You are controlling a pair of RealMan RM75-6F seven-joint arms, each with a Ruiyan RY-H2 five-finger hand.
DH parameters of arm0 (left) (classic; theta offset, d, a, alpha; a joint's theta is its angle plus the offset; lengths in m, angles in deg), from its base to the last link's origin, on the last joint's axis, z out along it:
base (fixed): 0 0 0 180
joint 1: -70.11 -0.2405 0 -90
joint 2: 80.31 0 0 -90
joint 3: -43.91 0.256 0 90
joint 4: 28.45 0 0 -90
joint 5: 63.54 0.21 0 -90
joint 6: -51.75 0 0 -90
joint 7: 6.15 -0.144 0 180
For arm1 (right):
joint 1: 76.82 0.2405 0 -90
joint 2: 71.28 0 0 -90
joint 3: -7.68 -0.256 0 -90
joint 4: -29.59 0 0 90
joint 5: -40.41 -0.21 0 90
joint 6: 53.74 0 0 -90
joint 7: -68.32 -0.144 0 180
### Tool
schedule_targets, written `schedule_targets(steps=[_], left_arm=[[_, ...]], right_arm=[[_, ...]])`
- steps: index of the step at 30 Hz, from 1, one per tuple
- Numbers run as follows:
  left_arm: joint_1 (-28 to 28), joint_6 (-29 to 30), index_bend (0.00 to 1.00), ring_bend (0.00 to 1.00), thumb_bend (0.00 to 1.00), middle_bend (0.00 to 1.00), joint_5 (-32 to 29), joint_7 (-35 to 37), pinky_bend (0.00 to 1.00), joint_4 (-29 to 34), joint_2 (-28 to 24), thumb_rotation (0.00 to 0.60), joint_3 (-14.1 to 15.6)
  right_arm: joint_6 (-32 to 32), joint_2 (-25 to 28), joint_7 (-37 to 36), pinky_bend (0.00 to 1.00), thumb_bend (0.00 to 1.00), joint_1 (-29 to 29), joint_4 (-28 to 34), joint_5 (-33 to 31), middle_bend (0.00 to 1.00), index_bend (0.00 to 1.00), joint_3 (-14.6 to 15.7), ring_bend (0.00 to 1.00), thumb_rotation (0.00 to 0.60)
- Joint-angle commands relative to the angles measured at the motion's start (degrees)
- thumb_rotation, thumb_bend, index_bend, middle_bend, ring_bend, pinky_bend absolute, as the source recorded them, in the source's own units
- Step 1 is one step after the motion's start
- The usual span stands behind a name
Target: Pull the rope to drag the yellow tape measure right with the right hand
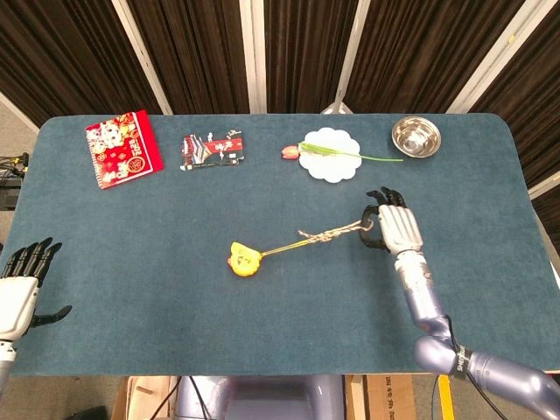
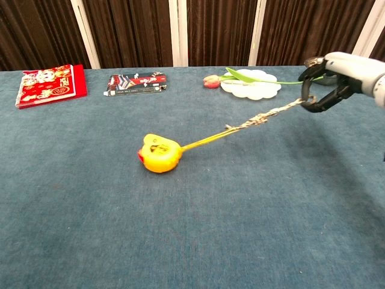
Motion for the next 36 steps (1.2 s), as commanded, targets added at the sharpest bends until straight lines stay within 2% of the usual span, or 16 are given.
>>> schedule_targets(steps=[1, 16, 31, 36], left_arm=[[0.0, 0.0, 0.0, 0.0, 0.0, 0.0, 0.0, 0.0, 0.0, 0.0, 0.0, 0.6, 0.0], [-0.3, 1.1, 0.0, 0.0, 0.0, 0.0, 1.3, -0.8, 0.0, 0.4, -0.1, 0.6, 0.3], [-0.6, 2.5, 0.0, 0.0, 0.0, 0.0, 2.3, -2.8, 0.0, 0.7, 0.3, 0.6, 0.3], [-0.6, 2.6, 0.0, 0.0, 0.0, 0.0, 2.5, -3.2, 0.0, 0.9, 0.5, 0.6, 0.3]], right_arm=[[0.4, 1.8, -0.8, 0.0, 0.43, -0.9, 0.6, -0.5, 0.19, 0.65, -0.2, 0.01, 0.6], [1.4, 8.2, -3.9, 0.0, 0.43, -4.7, -0.2, -2.3, 0.19, 0.65, 0.2, 0.01, 0.6], [-0.2, 11.6, -6.7, 0.0, 0.44, -6.0, -10.7, -8.3, 0.2, 0.66, -2.6, 0.02, 0.6], [-0.7, 12.0, -6.7, 0.0, 0.44, -6.6, -12.8, -8.8, 0.2, 0.66, -2.3, 0.02, 0.6]])
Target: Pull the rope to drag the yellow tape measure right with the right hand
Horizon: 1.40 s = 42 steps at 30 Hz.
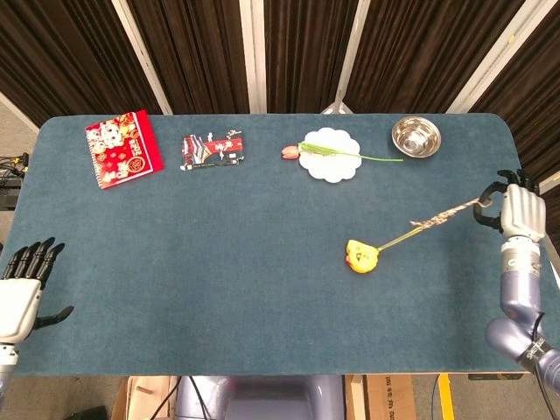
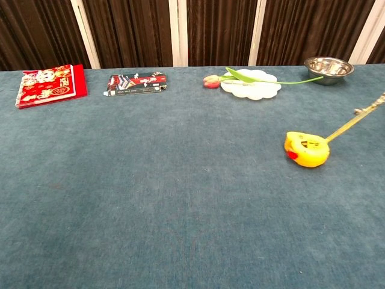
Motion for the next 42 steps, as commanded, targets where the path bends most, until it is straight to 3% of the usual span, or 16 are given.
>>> schedule_targets(steps=[1, 7, 9, 11, 13, 18, 23, 29, 38, 42], left_arm=[[0.0, 0.1, 0.0, 0.0, 0.0, 0.0, 0.1, -0.1, 0.0, 0.0, 0.0, 0.6, 0.0], [-0.1, 1.1, 0.0, 0.0, 0.0, 0.0, 1.4, -0.7, 0.0, 0.1, 0.2, 0.6, 0.2], [-0.2, 1.1, 0.0, 0.0, 0.0, 0.0, 1.6, -0.7, 0.0, 0.2, 0.2, 0.6, 0.3], [-0.2, 1.1, 0.0, 0.0, 0.0, 0.0, 1.5, -0.6, 0.0, 0.2, 0.2, 0.6, 0.3], [-0.3, 1.0, 0.0, 0.0, 0.0, 0.0, 1.3, -0.4, 0.0, 0.3, 0.1, 0.6, 0.2], [-0.4, 0.8, 0.0, 0.0, 0.0, 0.0, 1.0, -0.3, 0.0, 0.4, -0.2, 0.6, 0.3], [-0.4, 0.4, 0.0, 0.0, 0.0, 0.0, 0.4, 0.2, 0.0, 0.7, -0.4, 0.6, 0.3], [-0.6, 0.9, 0.0, 0.0, 0.0, 0.0, 0.9, 0.4, 0.0, 0.5, -0.6, 0.6, 0.3], [-1.4, 2.3, 0.0, 0.0, 0.0, 0.0, 1.6, -1.0, 0.0, 0.8, -0.9, 0.6, 0.7], [-1.4, 2.7, 0.0, 0.0, 0.0, 0.0, 2.5, -1.2, 0.0, 0.1, -0.5, 0.6, 0.7]], right_arm=[[0.2, 0.1, 0.1, 0.0, 0.44, -0.3, -1.0, 0.0, 0.2, 0.66, 0.2, 0.02, 0.6], [0.6, 0.2, 0.0, 0.0, 0.44, -0.9, -0.8, 0.4, 0.2, 0.62, 0.4, 0.02, 0.6], [0.1, 0.8, 1.0, 0.0, 0.44, -1.2, 0.6, 0.5, 0.16, 0.45, 1.2, 0.01, 0.6], [-0.1, 1.3, 1.8, 0.0, 0.44, -1.4, 1.9, 0.2, 0.06, 0.13, 1.6, 0.0, 0.6], [-0.2, 2.0, 2.6, 0.0, 0.44, -1.7, 3.8, -0.1, 0.01, 0.01, 2.0, 0.0, 0.6], [1.3, 3.6, 3.5, 0.0, 0.44, -2.8, 8.6, 0.1, 0.0, 0.0, 2.7, 0.0, 0.6], [4.9, 6.5, 1.3, 0.0, 0.4, -6.1, 17.1, 4.9, 0.0, 0.0, 4.2, 0.0, 0.6], [11.4, 10.3, -2.0, 0.0, 0.26, -12.3, 26.3, 16.4, 0.0, 0.0, 9.2, 0.0, 0.6], [22.0, 12.4, -2.8, 0.0, 0.25, -20.4, 31.8, 31.7, 0.0, 0.0, 17.1, 0.0, 0.6], [28.0, 12.3, -1.4, 0.0, 0.25, -24.9, 30.4, 41.0, 0.0, 0.0, 22.1, 0.0, 0.6]])
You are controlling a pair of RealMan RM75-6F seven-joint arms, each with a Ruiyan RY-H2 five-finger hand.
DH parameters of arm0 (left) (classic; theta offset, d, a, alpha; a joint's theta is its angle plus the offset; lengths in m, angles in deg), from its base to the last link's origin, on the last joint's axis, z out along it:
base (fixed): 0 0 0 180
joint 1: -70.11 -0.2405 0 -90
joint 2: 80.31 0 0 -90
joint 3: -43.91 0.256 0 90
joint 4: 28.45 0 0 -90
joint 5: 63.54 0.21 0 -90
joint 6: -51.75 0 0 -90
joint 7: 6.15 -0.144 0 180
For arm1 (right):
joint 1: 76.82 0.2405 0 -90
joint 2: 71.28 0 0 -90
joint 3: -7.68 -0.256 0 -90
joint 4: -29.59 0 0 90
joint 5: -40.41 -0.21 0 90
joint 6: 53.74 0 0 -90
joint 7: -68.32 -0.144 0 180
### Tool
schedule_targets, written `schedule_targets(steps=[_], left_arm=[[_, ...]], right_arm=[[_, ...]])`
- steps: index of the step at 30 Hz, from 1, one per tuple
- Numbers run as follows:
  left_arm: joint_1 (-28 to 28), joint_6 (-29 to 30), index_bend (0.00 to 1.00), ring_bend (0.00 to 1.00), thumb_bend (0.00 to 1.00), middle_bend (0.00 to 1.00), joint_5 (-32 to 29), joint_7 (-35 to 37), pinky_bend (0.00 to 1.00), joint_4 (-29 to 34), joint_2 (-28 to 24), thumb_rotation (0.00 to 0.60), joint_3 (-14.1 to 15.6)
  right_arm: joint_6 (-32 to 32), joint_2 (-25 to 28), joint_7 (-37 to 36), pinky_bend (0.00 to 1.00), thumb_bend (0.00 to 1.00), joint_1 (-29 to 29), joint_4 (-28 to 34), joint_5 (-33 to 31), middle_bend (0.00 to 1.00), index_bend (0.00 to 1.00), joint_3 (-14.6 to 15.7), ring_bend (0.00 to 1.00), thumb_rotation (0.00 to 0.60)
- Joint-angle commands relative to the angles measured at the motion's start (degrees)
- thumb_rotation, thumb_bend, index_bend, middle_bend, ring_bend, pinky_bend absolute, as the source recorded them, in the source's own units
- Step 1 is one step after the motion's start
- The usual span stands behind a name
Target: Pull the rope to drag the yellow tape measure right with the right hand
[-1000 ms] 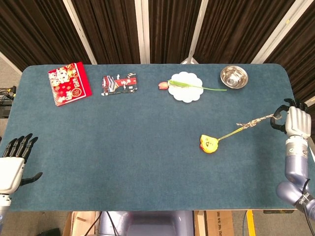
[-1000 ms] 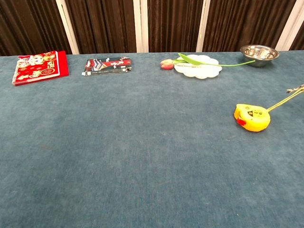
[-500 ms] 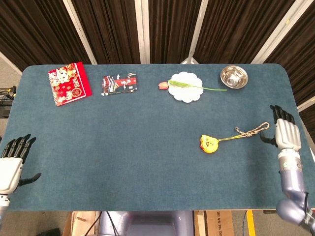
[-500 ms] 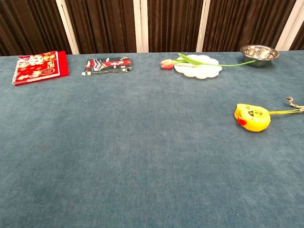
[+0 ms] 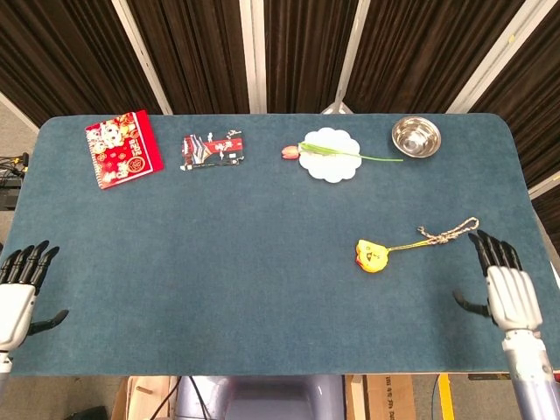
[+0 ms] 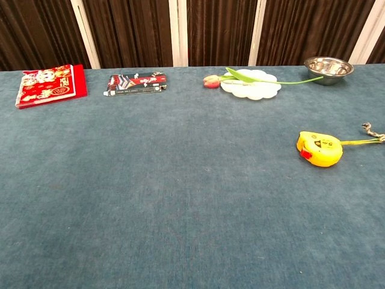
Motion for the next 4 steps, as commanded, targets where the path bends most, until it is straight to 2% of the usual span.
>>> schedule_targets(steps=[1, 4], left_arm=[[0.3, -0.2, 0.0, 0.0, 0.0, 0.0, 0.2, -0.2, 0.0, -1.0, 0.8, 0.6, -0.1], [0.1, 0.1, 0.0, 0.0, 0.0, 0.0, 0.1, -0.2, 0.0, -1.6, 1.2, 0.6, -0.2]], right_arm=[[7.4, 0.0, 1.2, 0.0, 0.25, -5.8, -1.6, 9.0, 0.0, 0.0, 5.6, 0.0, 0.6], [10.4, -1.3, -0.2, 0.0, 0.25, -7.2, -4.2, 10.4, 0.0, 0.0, 5.3, 0.0, 0.6]])
